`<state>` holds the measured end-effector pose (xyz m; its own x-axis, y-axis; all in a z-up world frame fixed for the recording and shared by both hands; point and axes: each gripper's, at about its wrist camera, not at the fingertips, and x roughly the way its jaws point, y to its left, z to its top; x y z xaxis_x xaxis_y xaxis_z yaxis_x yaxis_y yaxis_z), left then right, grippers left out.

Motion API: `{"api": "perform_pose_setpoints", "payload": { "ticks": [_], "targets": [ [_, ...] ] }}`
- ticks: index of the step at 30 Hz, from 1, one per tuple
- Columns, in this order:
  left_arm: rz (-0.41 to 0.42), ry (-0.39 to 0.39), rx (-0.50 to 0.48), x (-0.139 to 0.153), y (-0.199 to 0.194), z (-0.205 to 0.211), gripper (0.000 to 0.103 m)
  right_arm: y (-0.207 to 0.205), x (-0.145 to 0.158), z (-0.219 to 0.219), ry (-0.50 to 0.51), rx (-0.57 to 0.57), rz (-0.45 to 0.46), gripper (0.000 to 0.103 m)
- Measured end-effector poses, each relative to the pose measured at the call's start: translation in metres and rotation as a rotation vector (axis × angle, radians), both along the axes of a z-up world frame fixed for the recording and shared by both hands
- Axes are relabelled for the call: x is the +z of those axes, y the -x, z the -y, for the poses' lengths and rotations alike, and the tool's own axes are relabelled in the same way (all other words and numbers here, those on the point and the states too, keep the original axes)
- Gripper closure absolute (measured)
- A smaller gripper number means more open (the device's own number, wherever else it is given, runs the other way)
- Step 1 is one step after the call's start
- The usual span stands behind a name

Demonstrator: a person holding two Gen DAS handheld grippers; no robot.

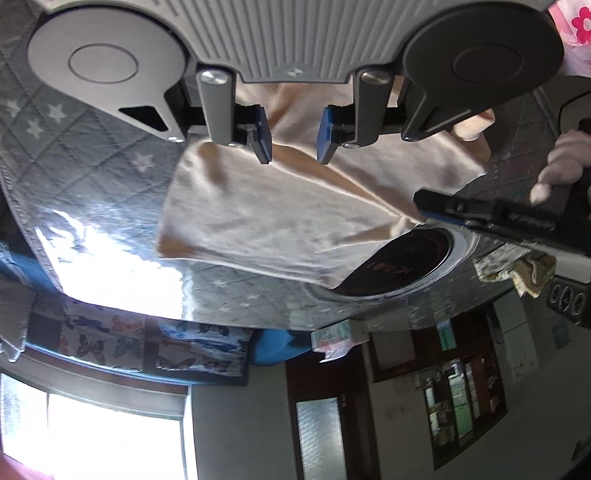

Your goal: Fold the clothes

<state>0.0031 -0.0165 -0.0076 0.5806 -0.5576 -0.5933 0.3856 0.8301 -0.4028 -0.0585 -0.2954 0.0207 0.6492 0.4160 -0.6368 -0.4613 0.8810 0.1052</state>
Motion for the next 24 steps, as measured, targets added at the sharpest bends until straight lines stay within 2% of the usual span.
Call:
{"api": "perform_pose_setpoints", "payload": {
  "ticks": [3, 7, 10, 14, 17, 20, 24],
  "targets": [
    [-0.019, -0.011, 0.06, -0.008, -0.007, -0.016, 0.079, -0.003, -0.005, -0.012, 0.012, 0.036, -0.014, 0.077],
    [-0.041, -0.073, 0.128, -0.02, -0.014, -0.034, 0.079, -0.007, -0.01, -0.022, 0.024, 0.062, -0.034, 0.077],
    [-0.049, -0.062, 0.154, -0.02, -0.015, -0.045, 0.082, -0.008, -0.012, -0.024, 0.041, 0.064, -0.04, 0.077],
    [0.0, -0.004, 0.117, -0.001, -0.017, -0.038, 0.082, -0.012, -0.012, -0.025, 0.047, 0.066, -0.046, 0.077],
    [0.011, 0.019, 0.081, 0.003, -0.03, -0.024, 0.082, -0.015, -0.014, -0.026, 0.051, 0.07, -0.056, 0.077],
    [-0.006, 0.001, 0.077, -0.006, -0.047, -0.016, 0.082, -0.018, -0.016, -0.027, 0.054, 0.075, -0.067, 0.077],
    [-0.06, -0.038, 0.123, -0.022, -0.063, -0.025, 0.082, -0.022, -0.019, -0.028, 0.06, 0.081, -0.081, 0.077]
  ]
}}
